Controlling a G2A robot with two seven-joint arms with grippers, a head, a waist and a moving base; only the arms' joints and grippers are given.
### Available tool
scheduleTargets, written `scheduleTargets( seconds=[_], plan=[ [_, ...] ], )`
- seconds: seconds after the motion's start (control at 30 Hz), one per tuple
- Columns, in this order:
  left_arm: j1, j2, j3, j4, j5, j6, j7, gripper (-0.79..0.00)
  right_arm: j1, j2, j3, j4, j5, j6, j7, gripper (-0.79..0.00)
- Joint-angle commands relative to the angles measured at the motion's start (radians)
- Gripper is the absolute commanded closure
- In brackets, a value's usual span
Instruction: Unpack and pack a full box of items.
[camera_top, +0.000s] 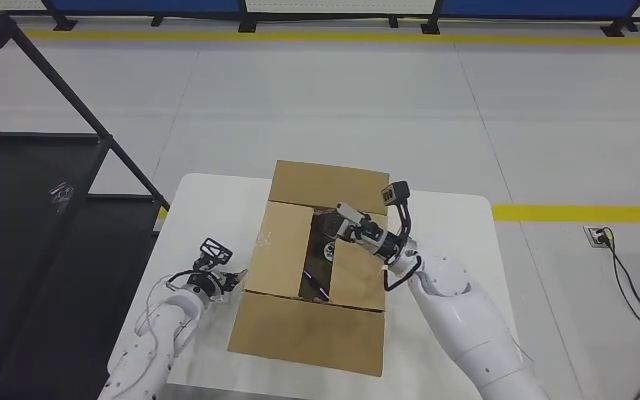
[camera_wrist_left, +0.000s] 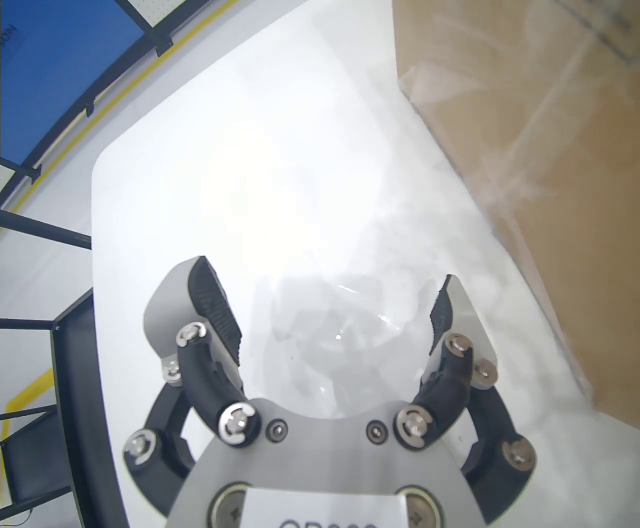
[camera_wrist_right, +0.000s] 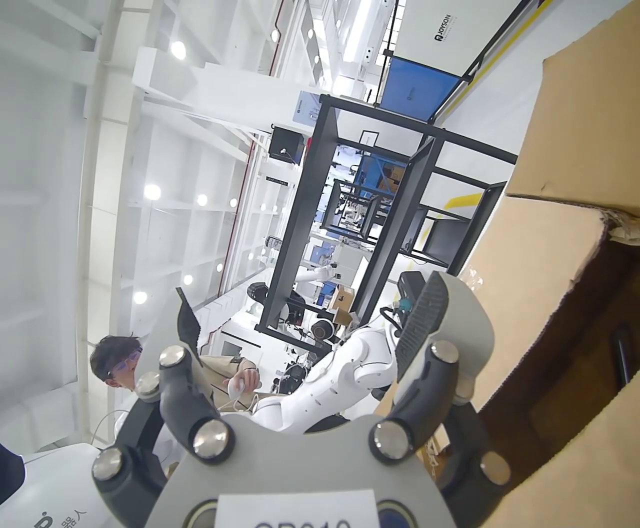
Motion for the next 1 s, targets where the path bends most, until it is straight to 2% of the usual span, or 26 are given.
scheduleTargets(
  seconds=[0.0,0.3,0.53,0.63,0.77,0.97],
  plan=[
    [-0.008,0.0,-0.005,0.014,0.0,-0.002,0.003,-0.785,-0.003,0.001,0.003,-0.005,-0.003,0.003,-0.002,-0.785],
    [-0.004,0.015,-0.05,0.022,0.029,-0.052,0.01,-0.785,-0.002,0.001,0.011,-0.003,-0.005,0.016,-0.004,-0.785],
    [0.039,0.035,-0.115,-0.026,0.04,-0.086,0.01,-0.785,0.021,-0.003,0.005,0.03,0.006,0.019,0.008,-0.785],
    [0.078,0.045,-0.142,-0.07,0.029,-0.153,0.017,-0.785,0.029,-0.006,0.002,0.041,0.012,0.019,0.013,-0.785],
    [0.148,0.057,-0.184,-0.145,0.042,-0.15,0.038,-0.785,0.049,-0.009,-0.009,0.063,-0.01,0.049,0.004,-0.785],
    [0.3,0.07,-0.319,-0.301,-0.153,-0.185,0.14,-0.785,0.107,-0.018,-0.066,0.093,-0.126,0.243,-0.021,-0.785]
  ],
)
